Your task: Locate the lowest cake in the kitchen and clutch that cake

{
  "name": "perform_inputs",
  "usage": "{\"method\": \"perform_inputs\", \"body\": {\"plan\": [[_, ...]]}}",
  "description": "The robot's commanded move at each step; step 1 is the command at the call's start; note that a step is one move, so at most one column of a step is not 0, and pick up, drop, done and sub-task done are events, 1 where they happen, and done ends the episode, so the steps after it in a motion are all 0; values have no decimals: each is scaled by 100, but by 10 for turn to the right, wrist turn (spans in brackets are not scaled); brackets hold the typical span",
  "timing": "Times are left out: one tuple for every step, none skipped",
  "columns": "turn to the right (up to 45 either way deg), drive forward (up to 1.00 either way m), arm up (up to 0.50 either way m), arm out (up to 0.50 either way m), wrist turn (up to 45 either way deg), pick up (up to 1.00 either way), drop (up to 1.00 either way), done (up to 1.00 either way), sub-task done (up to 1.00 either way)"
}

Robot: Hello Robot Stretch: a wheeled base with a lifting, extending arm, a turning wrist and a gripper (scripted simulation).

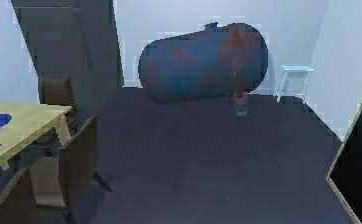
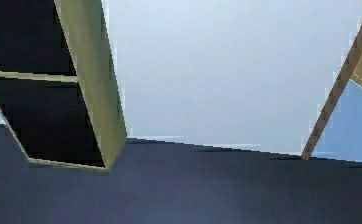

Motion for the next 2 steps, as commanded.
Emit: {"method": "perform_inputs", "body": {"plan": [[60, 0, 0, 0, 0, 0, 0, 0, 0], [0, 100, 0, 0, 0, 0, 0, 0, 0]]}}
